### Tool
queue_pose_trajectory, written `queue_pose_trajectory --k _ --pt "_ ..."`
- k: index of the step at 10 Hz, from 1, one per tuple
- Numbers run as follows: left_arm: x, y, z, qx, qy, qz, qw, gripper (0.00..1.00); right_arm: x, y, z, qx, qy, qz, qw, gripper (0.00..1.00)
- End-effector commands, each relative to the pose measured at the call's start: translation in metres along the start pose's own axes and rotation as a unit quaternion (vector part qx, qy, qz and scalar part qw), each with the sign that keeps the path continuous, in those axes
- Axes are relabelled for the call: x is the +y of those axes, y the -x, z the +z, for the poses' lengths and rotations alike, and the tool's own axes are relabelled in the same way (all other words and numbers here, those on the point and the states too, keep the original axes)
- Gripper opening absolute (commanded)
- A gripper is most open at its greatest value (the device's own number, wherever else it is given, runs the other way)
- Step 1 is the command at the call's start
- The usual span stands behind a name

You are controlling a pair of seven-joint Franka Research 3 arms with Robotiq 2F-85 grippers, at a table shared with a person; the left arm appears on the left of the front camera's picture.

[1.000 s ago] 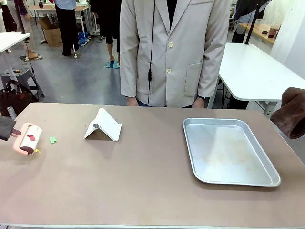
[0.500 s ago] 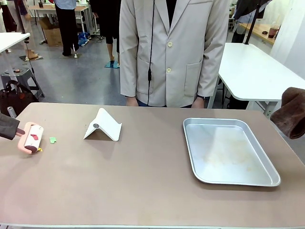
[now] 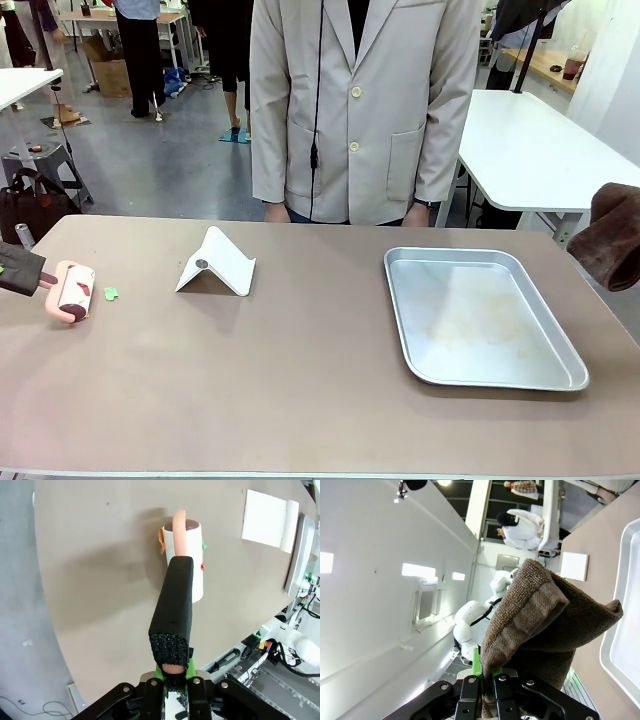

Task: Clean the surface of the table.
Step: Clean the area not pointed to by the person.

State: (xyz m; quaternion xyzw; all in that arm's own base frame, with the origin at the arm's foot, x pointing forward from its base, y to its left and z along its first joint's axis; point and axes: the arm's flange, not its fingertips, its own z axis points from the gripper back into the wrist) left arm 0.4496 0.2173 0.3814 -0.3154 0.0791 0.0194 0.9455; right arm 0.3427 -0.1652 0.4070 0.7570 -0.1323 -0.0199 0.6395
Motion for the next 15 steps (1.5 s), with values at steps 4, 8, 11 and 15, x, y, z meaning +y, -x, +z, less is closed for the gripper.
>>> queue_pose_trajectory --k 4,8,11,15 --pt "-0.002 -0.020 -0.017 0.049 -0.047 0.041 0.997 0.16 0.005 0.001 -0.001 0.002 -0.002 -0.001 1.000 0.07" --pt "-0.014 -0.023 -0.033 0.060 -0.051 0.035 0.996 0.16 0.005 0.001 -0.001 0.002 -0.002 -0.001 1.000 0.07" --pt "-0.033 -0.032 -0.044 0.081 -0.046 0.035 0.995 0.16 0.005 0.001 -0.001 0.002 -0.002 -0.001 1.000 0.07" --pt "-0.057 -0.042 -0.064 0.104 -0.047 0.037 0.993 0.16 0.005 0.001 -0.001 0.002 -0.002 -0.001 1.000 0.07"
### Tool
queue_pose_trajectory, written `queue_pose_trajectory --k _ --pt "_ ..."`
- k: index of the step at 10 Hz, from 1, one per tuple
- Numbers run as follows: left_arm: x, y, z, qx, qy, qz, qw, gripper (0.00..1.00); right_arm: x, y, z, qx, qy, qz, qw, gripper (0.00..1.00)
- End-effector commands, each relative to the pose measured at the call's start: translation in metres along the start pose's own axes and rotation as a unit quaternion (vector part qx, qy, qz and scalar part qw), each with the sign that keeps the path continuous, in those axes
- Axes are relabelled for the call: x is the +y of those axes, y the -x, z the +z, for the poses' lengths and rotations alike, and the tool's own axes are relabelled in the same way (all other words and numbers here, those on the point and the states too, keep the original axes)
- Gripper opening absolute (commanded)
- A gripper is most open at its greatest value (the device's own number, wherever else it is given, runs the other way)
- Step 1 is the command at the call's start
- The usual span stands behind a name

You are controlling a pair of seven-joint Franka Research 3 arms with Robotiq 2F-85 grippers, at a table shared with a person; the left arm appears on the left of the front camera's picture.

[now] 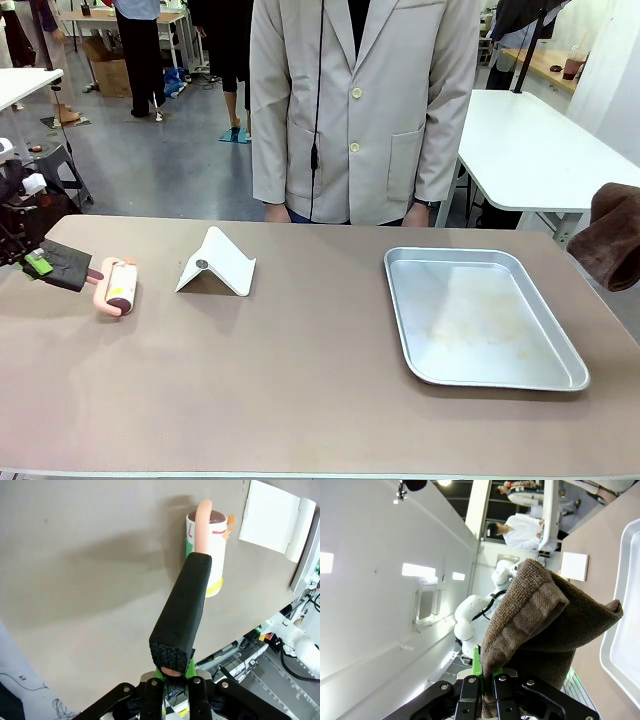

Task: Clean the surface of the table.
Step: Clean the area not pointed to by the person.

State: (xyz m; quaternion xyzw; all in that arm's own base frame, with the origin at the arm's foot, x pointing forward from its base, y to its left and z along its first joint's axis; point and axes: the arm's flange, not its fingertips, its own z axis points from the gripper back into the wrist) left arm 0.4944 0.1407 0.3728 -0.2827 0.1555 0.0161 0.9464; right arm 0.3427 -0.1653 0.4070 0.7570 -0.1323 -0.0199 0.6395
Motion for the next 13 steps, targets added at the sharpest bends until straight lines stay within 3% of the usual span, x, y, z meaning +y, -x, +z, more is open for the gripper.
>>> queue_pose_trajectory --k 1,4,8,10,11,13 --pt "-0.003 -0.001 -0.020 0.033 -0.007 0.014 0.999 0.16 0.005 0.001 -0.001 0.002 -0.002 -0.001 1.000 0.07" --pt "-0.017 0.004 -0.007 0.037 0.037 0.005 0.999 0.16 0.005 0.001 -0.001 0.002 -0.002 -0.001 1.000 0.07" --pt "-0.021 0.071 0.065 0.002 0.132 -0.075 0.988 0.16 0.005 0.001 -0.001 0.002 -0.002 -0.001 1.000 0.07" --pt "-0.009 0.105 0.089 -0.009 0.147 -0.106 0.983 0.16 0.005 0.001 -0.001 0.002 -0.002 -0.001 1.000 0.07" --pt "0.001 0.117 0.097 0.008 0.160 -0.110 0.981 0.16 0.005 0.001 -0.001 0.002 -0.002 -0.001 1.000 0.07" --pt "0.031 0.138 0.117 0.012 0.198 -0.091 0.976 0.16 0.005 0.001 -0.001 0.002 -0.002 -0.001 1.000 0.07"
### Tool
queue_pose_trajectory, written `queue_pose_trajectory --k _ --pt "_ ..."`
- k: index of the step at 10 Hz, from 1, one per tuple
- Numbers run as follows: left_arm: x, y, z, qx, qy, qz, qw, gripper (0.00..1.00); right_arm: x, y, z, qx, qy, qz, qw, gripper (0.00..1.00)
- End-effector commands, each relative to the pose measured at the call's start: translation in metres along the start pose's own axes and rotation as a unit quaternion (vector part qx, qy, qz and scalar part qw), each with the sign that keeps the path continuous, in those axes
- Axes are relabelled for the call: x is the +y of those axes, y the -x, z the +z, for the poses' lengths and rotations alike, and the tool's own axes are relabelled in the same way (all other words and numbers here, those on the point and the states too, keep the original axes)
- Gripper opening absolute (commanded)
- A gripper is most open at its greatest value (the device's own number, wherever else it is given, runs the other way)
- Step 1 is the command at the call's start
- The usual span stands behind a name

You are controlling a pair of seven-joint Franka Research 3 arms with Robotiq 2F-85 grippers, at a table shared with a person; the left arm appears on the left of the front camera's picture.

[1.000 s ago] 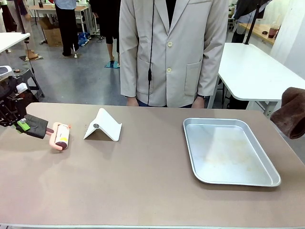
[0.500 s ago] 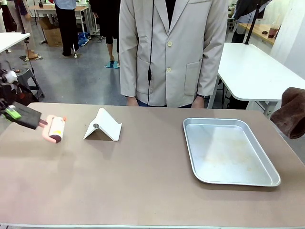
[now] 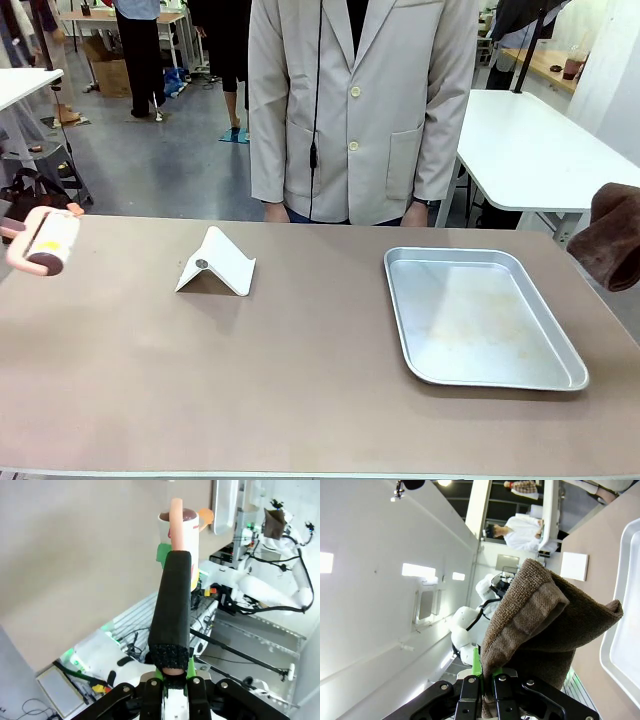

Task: Clean the surface of the table.
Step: Clean the area not pointed to by the person.

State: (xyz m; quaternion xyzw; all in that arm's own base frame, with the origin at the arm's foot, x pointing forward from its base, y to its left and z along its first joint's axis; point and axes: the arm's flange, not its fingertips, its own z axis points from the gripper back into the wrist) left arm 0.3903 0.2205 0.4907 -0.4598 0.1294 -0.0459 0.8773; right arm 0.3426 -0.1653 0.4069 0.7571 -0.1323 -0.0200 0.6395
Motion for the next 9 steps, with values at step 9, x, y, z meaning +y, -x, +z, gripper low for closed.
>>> queue_pose_trajectory --k 9 --pt "0.090 0.046 0.026 -0.029 0.102 -0.020 0.994 0.16 0.005 0.001 -0.001 0.002 -0.002 -0.001 1.000 0.07"
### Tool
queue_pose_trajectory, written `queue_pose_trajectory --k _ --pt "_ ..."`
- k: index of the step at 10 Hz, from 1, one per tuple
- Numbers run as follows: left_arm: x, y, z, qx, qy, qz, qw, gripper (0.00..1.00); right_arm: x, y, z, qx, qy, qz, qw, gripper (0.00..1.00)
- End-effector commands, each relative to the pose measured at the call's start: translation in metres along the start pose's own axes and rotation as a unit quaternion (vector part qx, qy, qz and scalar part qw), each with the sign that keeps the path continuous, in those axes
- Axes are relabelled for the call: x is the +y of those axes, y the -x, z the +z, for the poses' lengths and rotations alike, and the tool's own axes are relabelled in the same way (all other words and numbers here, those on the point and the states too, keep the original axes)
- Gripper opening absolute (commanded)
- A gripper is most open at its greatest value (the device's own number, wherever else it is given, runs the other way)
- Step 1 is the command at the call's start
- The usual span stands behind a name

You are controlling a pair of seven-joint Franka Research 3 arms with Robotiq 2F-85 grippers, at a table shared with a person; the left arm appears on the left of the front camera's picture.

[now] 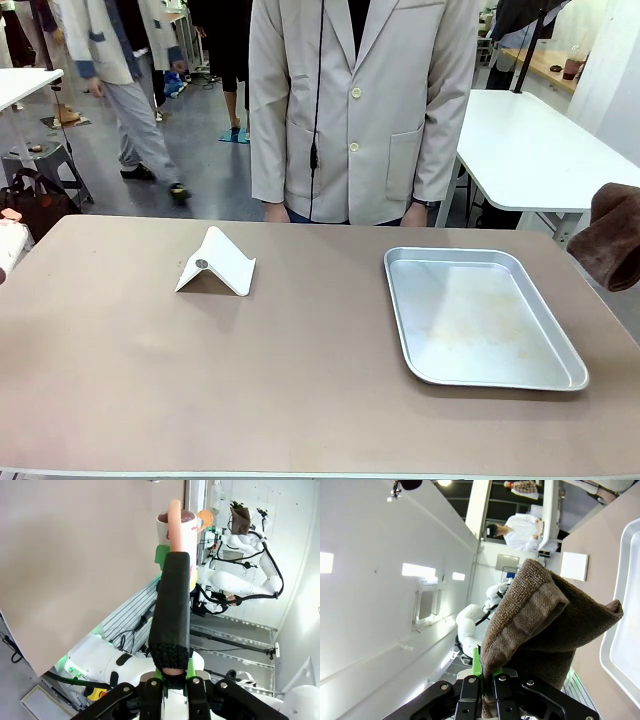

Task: Clean the surface of the table.
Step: Clean the area not pointed to by the person, then return the Lint Roller and towel to their original positions.

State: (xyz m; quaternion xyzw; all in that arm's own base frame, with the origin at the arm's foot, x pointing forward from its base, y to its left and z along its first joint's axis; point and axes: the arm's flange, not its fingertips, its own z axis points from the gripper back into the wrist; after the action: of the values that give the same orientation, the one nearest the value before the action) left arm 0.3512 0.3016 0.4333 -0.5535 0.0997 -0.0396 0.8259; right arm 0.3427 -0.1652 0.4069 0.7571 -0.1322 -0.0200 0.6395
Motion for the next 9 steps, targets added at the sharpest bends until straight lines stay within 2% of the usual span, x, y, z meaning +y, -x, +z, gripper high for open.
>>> queue_pose_trajectory --k 1,9 --pt "-0.0059 0.0020 0.0019 -0.003 -0.004 0.002 1.000 0.16 0.0055 0.0007 -0.0007 0.002 -0.002 -0.001 1.000 0.07" --pt "-0.0059 0.0020 0.0019 -0.003 -0.004 0.002 1.000 0.16 0.0055 0.0007 -0.0007 0.002 -0.002 -0.001 1.000 0.07"
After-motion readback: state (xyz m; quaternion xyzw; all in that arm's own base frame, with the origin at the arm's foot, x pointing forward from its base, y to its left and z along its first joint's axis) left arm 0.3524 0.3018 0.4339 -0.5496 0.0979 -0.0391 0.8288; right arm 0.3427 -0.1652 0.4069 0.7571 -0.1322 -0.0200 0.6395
